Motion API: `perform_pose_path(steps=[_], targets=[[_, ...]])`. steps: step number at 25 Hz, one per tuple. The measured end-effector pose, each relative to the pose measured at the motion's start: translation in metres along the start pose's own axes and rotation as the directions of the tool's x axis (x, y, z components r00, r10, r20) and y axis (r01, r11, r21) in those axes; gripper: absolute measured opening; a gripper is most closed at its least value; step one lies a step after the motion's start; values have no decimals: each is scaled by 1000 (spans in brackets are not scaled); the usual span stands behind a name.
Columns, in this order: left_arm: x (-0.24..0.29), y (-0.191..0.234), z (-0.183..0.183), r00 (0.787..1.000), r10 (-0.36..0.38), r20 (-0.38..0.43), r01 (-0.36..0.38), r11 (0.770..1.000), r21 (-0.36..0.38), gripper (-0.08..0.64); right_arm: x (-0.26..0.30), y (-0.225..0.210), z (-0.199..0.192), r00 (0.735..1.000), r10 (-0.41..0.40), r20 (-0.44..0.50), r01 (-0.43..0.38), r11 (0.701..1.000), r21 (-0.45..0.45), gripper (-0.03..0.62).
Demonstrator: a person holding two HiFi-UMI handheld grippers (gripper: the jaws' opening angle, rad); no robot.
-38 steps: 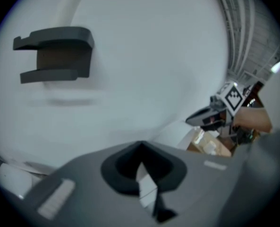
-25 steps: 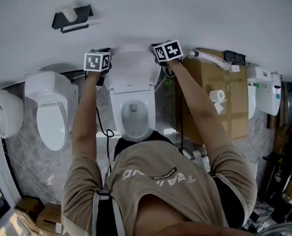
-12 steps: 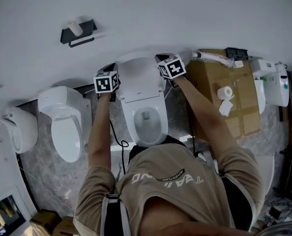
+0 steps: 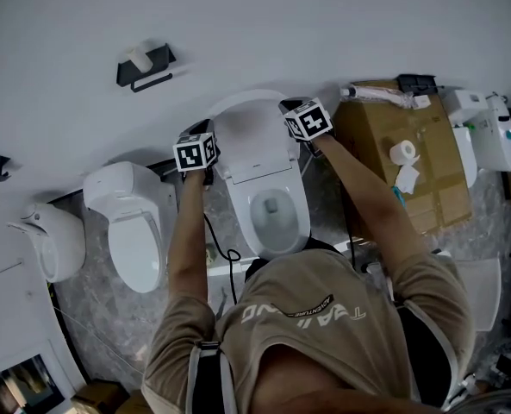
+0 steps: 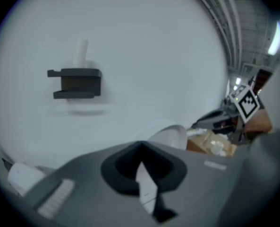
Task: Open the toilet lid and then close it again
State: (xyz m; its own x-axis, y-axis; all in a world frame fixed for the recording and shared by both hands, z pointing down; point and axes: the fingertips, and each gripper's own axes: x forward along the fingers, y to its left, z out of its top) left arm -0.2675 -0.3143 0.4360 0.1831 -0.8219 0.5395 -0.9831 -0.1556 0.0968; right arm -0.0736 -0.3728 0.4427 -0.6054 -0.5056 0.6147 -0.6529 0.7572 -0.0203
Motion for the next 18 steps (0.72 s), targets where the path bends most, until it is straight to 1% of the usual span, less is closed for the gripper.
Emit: perform_pose_path(steps=[8, 15, 18], targets=[[9, 0, 7, 1000, -9, -3, 9, 1000, 7, 5, -2, -7, 6, 1000, 2, 11, -2, 1000, 9, 14], [26, 11, 9, 1000, -6, -7, 6, 1000, -14, 5, 19, -13, 13, 999, 35, 4, -35, 999, 17, 14], [35, 16, 8, 1000, -9, -29, 9, 1000, -19, 5, 29, -17, 19, 999, 47, 0, -47, 999, 27, 14]])
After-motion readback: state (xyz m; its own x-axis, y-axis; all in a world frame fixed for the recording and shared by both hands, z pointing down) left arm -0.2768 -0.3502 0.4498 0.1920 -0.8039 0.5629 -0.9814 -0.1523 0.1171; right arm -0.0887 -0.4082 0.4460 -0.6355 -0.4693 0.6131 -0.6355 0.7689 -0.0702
